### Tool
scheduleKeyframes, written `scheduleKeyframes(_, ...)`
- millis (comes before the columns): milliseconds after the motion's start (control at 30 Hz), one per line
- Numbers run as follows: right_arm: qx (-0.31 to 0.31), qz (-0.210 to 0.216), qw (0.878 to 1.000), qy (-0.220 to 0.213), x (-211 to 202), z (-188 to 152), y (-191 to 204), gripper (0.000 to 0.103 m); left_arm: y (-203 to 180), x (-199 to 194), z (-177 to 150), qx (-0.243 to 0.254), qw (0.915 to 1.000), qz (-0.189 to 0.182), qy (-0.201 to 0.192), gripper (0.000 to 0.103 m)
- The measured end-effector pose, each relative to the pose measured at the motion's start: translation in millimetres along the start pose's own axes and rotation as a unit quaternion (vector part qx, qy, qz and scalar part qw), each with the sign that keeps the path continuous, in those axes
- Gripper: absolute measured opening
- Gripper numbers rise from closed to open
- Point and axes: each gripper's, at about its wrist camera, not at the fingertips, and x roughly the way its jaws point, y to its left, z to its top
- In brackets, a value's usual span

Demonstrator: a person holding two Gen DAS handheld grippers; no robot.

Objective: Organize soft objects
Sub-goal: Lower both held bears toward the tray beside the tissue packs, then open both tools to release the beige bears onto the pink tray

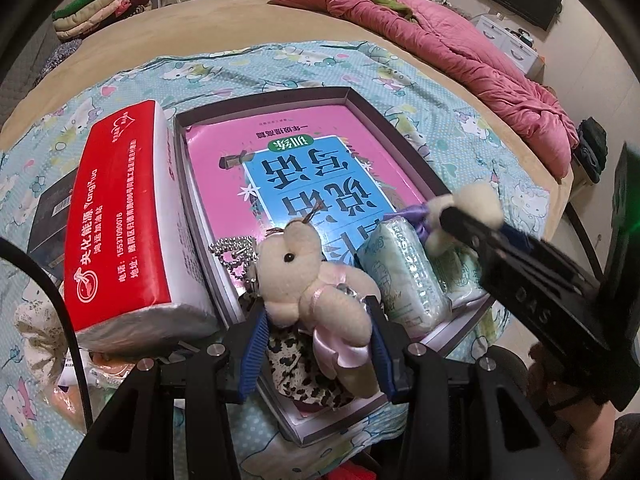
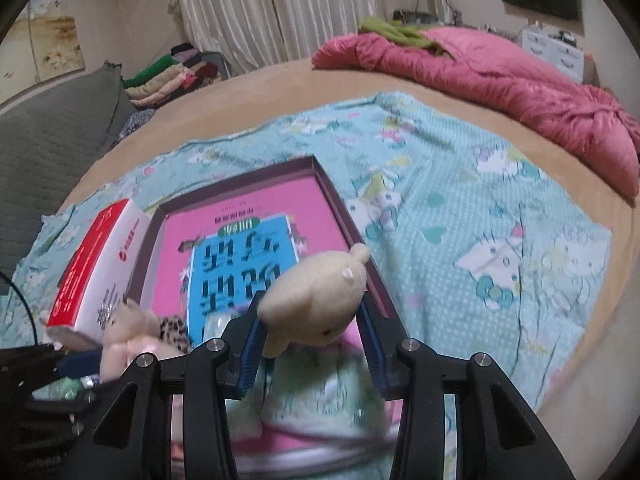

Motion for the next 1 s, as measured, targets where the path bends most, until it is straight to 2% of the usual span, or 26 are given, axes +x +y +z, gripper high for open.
scheduleKeyframes(167,0.014,0.002,0.999,0.035,6.0,-10.6,-7.3,0.045,0.3,-0.1,-0.2,-0.002,1.0,-0.003,0.0,0.046)
scheduleKeyframes(300,0.013,-0.001,0.999,0.033,6.7,-10.0,-6.0,0.046,0.8,-0.4,0.1,-0.003,1.0,-0.005,0.0,0.047)
scheduleKeyframes(567,-0.03,-0.004,0.999,0.027,13.5,-10.2,13.8,0.047,-1.5,-1.8,1.0,0.0,1.0,-0.009,-0.002,0.047)
scheduleKeyframes(1000,-0.021,0.008,0.999,0.033,13.9,-11.6,12.2,0.051,-2.3,-4.7,2.6,-0.001,0.9998,-0.017,-0.006,0.05)
